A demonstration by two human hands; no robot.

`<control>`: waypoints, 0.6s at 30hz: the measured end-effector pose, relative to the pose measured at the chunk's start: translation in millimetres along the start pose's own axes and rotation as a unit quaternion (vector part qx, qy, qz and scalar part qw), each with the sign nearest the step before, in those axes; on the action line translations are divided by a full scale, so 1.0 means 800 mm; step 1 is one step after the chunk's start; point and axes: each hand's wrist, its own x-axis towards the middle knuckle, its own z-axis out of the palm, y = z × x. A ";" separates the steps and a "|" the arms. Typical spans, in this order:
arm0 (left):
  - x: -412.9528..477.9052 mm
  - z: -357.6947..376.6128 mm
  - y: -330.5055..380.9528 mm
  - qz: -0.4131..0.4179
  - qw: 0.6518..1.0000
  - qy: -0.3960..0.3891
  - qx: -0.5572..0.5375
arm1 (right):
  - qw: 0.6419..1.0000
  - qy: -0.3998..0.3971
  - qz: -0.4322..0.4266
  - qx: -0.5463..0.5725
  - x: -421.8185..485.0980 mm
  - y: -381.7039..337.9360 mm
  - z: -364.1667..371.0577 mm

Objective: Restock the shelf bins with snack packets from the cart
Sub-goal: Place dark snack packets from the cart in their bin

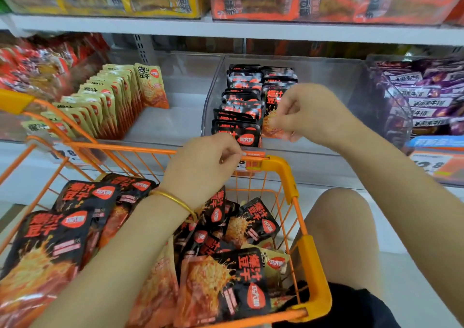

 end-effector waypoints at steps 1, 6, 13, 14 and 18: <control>-0.004 0.001 -0.003 -0.014 1.000 -0.022 0.011 | 0.997 -0.075 -0.018 0.005 -0.021 -0.017 0.005; -0.020 0.022 -0.021 -0.072 0.994 -0.079 0.039 | 0.905 -0.346 -0.066 -0.237 -0.056 -0.031 0.095; -0.029 0.031 -0.032 -0.100 0.986 -0.122 0.051 | 0.803 -0.420 0.001 -0.423 -0.046 -0.014 0.154; -0.029 0.031 -0.032 -0.102 0.986 -0.123 0.049 | 0.814 -0.394 -0.015 -0.427 -0.045 -0.013 0.156; -0.027 0.032 -0.033 -0.090 0.988 -0.123 0.031 | 0.869 -0.303 -0.049 -0.389 -0.044 -0.013 0.140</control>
